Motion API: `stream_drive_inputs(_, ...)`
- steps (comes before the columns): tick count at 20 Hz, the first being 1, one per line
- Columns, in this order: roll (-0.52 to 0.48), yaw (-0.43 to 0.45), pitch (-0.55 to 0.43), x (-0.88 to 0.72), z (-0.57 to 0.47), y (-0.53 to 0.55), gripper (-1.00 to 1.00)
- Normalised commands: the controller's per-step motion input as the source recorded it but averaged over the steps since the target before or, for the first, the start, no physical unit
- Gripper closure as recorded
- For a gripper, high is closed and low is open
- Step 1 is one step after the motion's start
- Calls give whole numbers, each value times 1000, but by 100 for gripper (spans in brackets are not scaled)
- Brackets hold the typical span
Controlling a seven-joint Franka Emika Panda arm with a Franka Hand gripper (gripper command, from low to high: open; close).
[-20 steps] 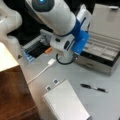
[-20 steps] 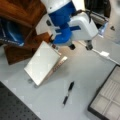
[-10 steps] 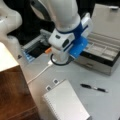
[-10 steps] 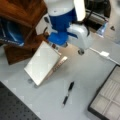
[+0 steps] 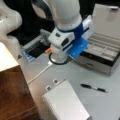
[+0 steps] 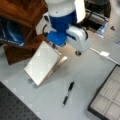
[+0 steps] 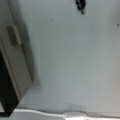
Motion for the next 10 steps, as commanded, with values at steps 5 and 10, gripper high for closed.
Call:
stream_drive_inputs(5, -322, 93, 167, 158, 184, -24, -100)
stream_drive_inputs(10, -211, 81, 142, 104, 247, -29, -100)
